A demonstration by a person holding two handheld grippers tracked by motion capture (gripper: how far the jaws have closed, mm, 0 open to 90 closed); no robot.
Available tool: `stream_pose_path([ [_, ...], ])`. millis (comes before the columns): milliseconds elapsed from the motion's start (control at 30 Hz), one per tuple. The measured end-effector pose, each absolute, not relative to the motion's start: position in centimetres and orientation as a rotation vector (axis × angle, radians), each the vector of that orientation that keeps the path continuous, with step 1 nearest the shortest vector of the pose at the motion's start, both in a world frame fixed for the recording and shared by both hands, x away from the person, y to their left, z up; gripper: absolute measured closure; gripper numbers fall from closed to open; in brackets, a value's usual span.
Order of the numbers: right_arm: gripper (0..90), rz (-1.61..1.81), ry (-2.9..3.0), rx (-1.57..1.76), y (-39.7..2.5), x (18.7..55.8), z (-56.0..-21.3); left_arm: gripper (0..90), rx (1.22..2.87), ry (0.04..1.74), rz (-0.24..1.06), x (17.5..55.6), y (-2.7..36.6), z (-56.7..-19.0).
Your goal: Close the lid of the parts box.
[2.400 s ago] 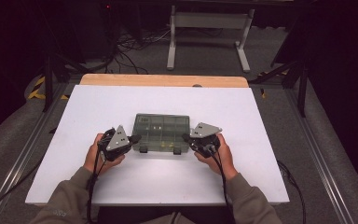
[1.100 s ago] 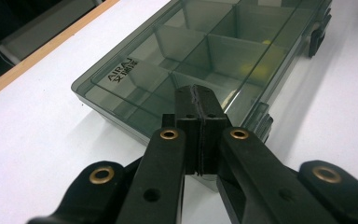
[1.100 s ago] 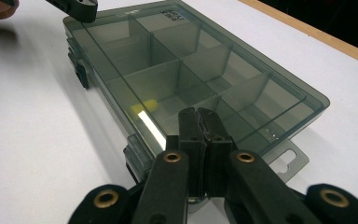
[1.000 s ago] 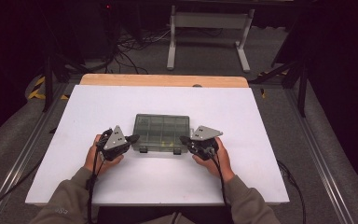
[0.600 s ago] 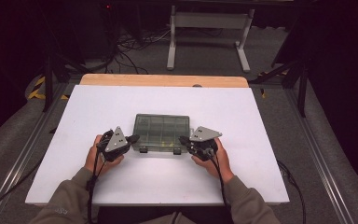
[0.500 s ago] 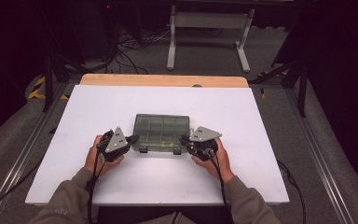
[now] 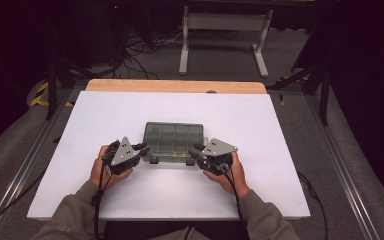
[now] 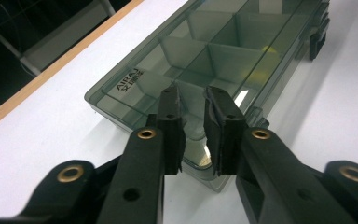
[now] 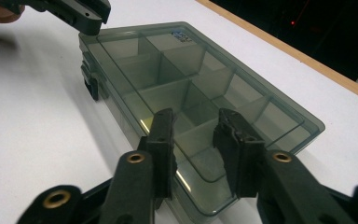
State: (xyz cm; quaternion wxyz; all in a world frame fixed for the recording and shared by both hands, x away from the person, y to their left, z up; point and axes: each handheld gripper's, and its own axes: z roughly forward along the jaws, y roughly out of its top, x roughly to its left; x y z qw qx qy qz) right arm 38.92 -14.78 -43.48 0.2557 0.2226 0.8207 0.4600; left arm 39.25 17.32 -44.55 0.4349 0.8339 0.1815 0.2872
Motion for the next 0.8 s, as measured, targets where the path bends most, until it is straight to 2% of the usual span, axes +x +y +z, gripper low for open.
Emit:
stream_pose_path([
  [800, 30.2, 1.269, 2.181, 0.612, -14.43, 38.68, -43.31, 40.2, 2.031, 0.465, 0.706, 38.91, 17.31, -44.36],
])
